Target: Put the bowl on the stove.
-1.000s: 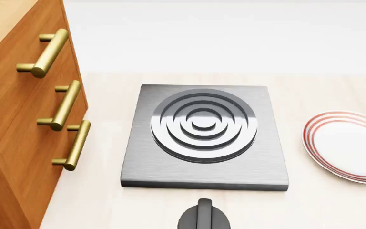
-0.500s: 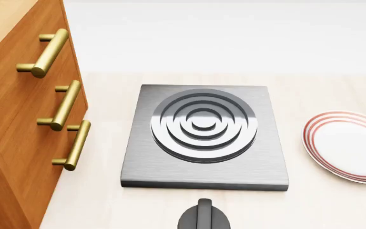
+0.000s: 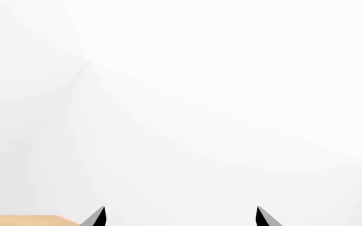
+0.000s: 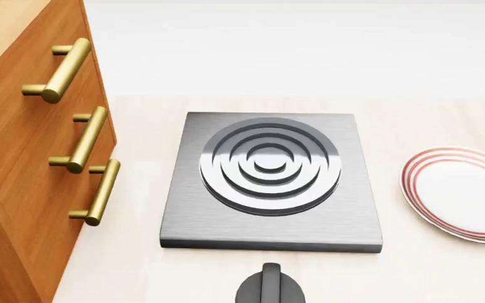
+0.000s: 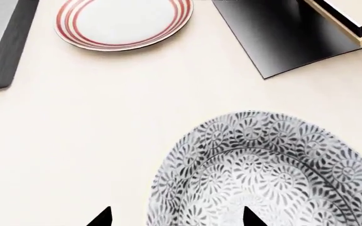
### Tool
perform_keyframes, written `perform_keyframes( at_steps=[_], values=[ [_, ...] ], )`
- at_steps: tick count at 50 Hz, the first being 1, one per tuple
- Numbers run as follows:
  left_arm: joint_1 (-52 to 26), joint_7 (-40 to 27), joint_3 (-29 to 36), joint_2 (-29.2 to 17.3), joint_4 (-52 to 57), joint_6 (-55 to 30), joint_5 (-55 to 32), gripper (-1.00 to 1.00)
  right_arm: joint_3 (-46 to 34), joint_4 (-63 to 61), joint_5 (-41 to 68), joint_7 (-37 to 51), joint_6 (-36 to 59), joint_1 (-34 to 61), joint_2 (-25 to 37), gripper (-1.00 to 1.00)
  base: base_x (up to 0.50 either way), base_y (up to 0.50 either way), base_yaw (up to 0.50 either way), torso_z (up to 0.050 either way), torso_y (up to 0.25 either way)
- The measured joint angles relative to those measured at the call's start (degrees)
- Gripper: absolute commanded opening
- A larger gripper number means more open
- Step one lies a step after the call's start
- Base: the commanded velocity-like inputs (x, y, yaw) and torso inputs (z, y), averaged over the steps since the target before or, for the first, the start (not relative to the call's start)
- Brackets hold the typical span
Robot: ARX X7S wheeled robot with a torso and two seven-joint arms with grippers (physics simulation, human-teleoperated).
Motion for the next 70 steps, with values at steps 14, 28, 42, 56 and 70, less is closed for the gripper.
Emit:
perform_keyframes(
  at_steps=[14, 28, 42, 56, 70],
  values=[
    [-0.19, -0.32, -0.04, -0.32, -0.08, 0.16, -0.16, 1.00, -3.01, 2.83, -3.96, 0.84, -1.25, 2.52, 0.00, 1.00, 0.00, 0.00, 0.00, 0.000, 0.000],
    [-0.31, -0.55, 0.09, -0.53, -0.20, 0.34, -0.28, 1.00, -3.63, 2.30, -2.07, 0.71, -2.97, 1.81, -0.93, -1.00, 0.00, 0.00, 0.00, -0.001, 0.000],
    [-0.07, -0.59, 0.24, -0.61, -0.38, 0.74, -0.37, 1.00, -0.27, -1.40, -0.64, -0.20, -2.62, -1.45, 0.03, -1.00, 0.00, 0.00, 0.00, 0.000, 0.000],
    [0.28, -0.71, 0.45, -0.62, -0.52, 1.00, -0.76, 1.00, 5.82, -9.46, 6.36, -4.00, 1.84, -3.21, 5.18, -1.00, 0.00, 0.00, 0.00, 0.000, 0.000],
    [0.31, -1.06, 0.83, -0.84, -0.24, 0.86, -1.20, 1.00, -1.75, -14.00, 15.18, -5.87, 4.59, 10.65, 14.26, -1.00, 0.00, 0.00, 0.00, 0.000, 0.000]
  ],
)
